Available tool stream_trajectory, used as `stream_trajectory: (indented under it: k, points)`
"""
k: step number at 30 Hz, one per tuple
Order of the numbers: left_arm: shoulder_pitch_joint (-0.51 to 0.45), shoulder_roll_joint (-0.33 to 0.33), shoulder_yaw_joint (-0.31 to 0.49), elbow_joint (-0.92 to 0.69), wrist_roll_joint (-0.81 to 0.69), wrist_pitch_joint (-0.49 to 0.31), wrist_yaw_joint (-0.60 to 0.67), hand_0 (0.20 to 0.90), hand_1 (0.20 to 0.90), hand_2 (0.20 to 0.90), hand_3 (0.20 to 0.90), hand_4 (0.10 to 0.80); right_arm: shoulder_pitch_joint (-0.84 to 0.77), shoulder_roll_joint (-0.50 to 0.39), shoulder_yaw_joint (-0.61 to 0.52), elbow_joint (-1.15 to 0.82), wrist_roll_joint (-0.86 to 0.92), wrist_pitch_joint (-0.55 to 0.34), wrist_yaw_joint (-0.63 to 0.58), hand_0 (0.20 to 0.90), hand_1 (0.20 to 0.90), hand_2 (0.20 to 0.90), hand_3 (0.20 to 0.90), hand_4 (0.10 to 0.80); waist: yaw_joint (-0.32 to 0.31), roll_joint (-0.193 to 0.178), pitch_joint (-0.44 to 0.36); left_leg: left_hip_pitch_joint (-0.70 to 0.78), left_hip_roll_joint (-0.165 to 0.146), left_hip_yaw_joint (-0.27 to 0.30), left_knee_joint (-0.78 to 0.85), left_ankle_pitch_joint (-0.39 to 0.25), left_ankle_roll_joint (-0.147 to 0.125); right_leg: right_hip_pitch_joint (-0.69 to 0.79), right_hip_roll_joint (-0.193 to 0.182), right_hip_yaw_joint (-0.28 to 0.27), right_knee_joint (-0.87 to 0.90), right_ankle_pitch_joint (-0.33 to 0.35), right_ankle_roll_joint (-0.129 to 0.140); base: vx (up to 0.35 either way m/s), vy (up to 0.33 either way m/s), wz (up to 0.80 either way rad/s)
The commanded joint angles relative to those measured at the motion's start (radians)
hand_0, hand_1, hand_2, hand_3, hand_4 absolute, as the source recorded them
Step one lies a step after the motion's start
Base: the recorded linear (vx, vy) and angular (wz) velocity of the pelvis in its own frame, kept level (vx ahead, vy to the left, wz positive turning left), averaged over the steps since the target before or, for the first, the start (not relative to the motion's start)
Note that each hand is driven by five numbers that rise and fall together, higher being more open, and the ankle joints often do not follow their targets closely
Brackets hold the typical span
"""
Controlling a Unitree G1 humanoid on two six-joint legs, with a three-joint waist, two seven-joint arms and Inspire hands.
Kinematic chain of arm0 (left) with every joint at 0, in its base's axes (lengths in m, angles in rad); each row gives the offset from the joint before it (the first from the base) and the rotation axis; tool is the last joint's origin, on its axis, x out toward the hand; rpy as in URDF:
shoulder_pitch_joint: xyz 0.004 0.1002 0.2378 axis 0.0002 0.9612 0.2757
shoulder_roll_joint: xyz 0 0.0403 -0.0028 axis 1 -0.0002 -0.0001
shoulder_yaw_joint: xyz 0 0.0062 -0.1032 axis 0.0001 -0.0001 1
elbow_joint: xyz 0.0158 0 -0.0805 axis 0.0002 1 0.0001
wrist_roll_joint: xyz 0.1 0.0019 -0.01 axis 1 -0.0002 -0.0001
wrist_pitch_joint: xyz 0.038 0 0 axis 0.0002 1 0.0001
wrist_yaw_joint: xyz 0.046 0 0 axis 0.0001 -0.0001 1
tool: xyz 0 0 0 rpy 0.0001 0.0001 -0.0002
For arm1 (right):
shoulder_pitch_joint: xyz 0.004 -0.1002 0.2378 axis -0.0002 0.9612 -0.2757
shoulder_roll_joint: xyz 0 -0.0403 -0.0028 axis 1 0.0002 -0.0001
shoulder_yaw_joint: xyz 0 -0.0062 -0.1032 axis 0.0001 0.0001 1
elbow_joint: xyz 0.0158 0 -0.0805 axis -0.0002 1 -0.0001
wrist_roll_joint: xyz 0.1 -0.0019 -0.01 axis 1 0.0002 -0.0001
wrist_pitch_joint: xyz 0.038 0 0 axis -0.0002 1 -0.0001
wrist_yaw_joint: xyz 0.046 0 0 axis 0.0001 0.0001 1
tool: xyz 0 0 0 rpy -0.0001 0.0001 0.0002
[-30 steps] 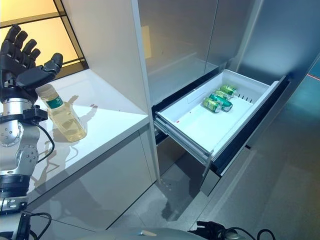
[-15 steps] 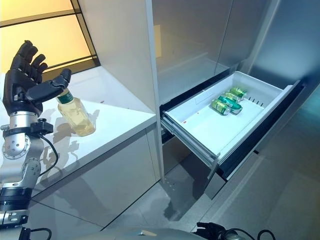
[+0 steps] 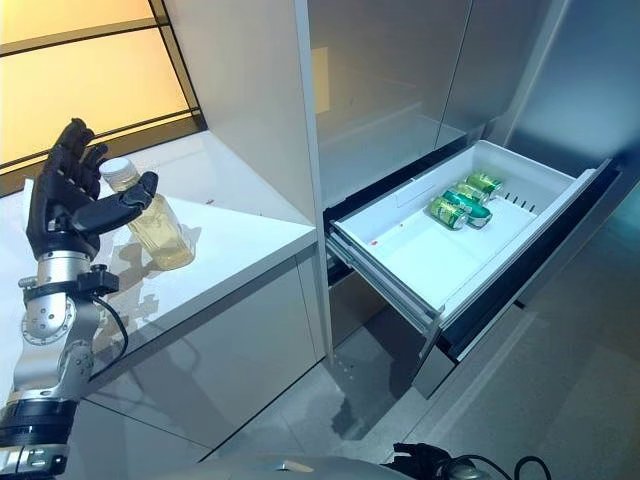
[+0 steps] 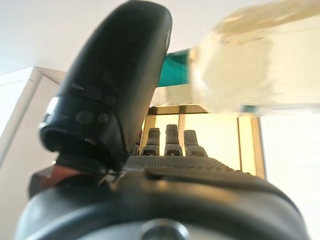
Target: Put drinks into fridge and close the fridge
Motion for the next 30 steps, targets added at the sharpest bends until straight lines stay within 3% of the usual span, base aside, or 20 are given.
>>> stream_trajectory:
  k: [1,19,30]
  points:
    - [-0.058,0.025,0.050,-0.086,0.015,-0.096,-0.024,0.900,0.900,0.900,0.900,0.800,-0.012,-0.035,0.029,0.031,-0.043,0.009,0.031,0.900,0.900,0.900,0.900,0.800,0.021,0.022,-0.014,0.027,0.005,0.066,0.007,-0.108,-0.013,-0.008,-0.003,-0.012,0.067,-0.092,0.042,-0.007,0.004,0.07]
    - [-0.037,-0.022,0.004,-0.074,0.061,-0.032,-0.015,0.900,0.900,0.900,0.900,0.800,-0.003,-0.037,0.013,0.002,-0.052,0.028,0.039,0.900,0.900,0.900,0.900,0.800,0.006,0.020,-0.005,0.036,0.008,0.076,0.007,-0.110,-0.012,-0.004,-0.001,-0.001,0.069,-0.090,0.044,0.000,0.000,0.00]
    - [-0.041,-0.039,-0.022,-0.021,0.072,-0.036,0.000,0.900,0.900,0.900,0.900,0.800,0.001,-0.040,0.010,-0.013,-0.059,0.037,0.043,0.900,0.900,0.900,0.900,0.800,-0.007,0.019,-0.001,0.039,0.009,0.086,0.007,-0.109,-0.011,-0.006,0.000,0.007,0.076,-0.089,0.046,0.000,0.000,0.00]
